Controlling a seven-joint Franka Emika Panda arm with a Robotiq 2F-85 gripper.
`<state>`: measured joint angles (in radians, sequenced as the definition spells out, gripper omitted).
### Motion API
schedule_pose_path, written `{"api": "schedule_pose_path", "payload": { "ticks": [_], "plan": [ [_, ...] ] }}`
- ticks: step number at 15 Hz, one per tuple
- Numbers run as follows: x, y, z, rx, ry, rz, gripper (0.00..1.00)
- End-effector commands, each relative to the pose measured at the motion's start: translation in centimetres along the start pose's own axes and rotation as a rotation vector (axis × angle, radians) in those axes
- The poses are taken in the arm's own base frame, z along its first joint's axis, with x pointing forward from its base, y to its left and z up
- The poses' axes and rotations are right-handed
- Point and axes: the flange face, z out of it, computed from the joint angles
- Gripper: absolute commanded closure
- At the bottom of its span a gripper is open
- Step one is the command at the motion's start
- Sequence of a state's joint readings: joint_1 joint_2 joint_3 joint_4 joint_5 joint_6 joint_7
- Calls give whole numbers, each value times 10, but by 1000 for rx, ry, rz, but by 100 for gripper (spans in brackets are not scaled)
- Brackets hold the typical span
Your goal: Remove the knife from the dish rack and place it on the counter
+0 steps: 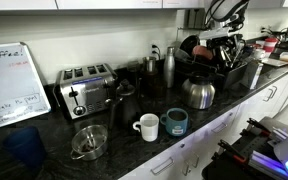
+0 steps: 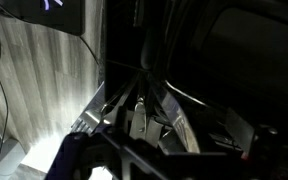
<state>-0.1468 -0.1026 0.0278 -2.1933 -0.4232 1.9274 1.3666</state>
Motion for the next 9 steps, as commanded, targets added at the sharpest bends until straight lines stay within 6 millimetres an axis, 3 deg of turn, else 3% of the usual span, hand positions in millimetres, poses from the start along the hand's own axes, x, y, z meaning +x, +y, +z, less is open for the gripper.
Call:
{"api": "schedule_pose_path", "payload": {
  "ticks": [1,9],
  "plan": [
    [1,-6,2,-28,-12,22,0],
    [15,-15,-3,-12,-20,50,0]
  ]
}}
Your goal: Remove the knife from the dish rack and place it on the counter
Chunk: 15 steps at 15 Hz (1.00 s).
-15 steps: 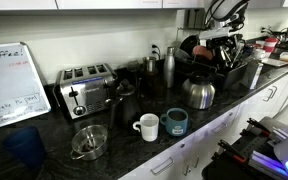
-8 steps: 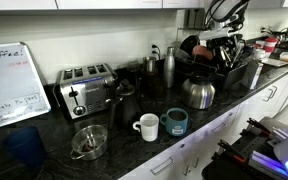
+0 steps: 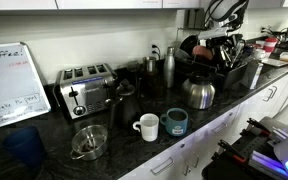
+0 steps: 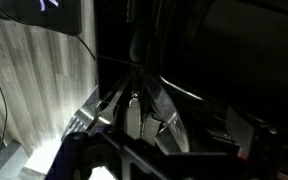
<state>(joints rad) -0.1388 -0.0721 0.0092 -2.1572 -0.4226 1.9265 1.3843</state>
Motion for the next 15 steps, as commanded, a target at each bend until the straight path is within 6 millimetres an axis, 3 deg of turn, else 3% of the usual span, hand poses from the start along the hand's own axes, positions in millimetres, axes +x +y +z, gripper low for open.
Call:
{"api": "schedule_pose_path", "payload": {
  "ticks": [1,15],
  "plan": [
    [7,-9,-4,-15,-18,23,0],
    [14,-7,-3,-62,-158,81,0]
  ]
}}
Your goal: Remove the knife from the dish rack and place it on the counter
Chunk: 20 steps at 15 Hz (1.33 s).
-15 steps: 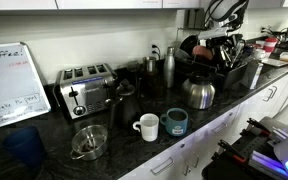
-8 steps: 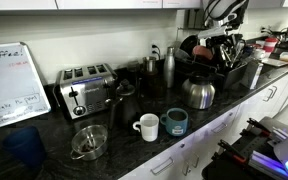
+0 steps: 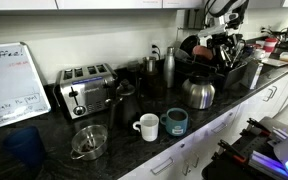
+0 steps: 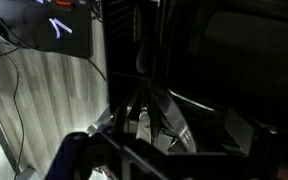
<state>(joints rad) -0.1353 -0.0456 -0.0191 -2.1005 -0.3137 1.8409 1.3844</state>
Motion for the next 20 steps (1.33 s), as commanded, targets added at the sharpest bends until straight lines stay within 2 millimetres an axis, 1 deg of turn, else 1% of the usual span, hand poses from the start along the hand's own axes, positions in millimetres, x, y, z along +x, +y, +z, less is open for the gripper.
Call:
{"api": "schedule_pose_path", "payload": {
  "ticks": [1,11,20],
  "plan": [
    [3,-8,-3,-19,-53,22,0],
    [4,-8,-17,-1,-74,136,0],
    [5,-11,-12,2,-79,184,0]
  ]
}}
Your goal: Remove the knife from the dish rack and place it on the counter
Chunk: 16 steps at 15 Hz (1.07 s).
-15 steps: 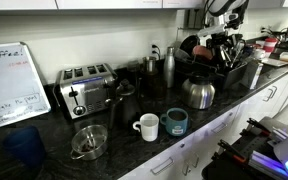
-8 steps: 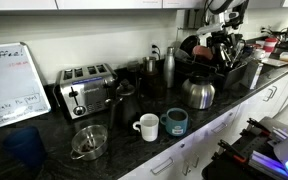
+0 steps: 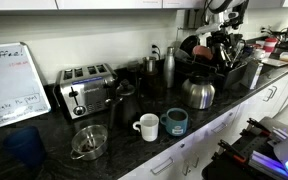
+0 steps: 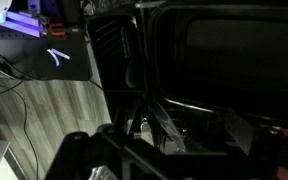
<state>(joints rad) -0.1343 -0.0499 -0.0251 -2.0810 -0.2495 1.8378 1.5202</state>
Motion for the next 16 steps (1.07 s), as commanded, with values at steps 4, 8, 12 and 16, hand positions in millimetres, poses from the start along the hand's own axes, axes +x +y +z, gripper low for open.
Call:
{"api": "schedule_pose_path", "payload": {
  "ticks": [4,8,12,16],
  "plan": [
    [4,-11,0,-24,-12,43,29],
    [9,-11,2,-22,-15,76,57],
    [16,-11,3,-24,-16,89,85],
    [20,-8,3,-42,-22,90,100]
  ]
}}
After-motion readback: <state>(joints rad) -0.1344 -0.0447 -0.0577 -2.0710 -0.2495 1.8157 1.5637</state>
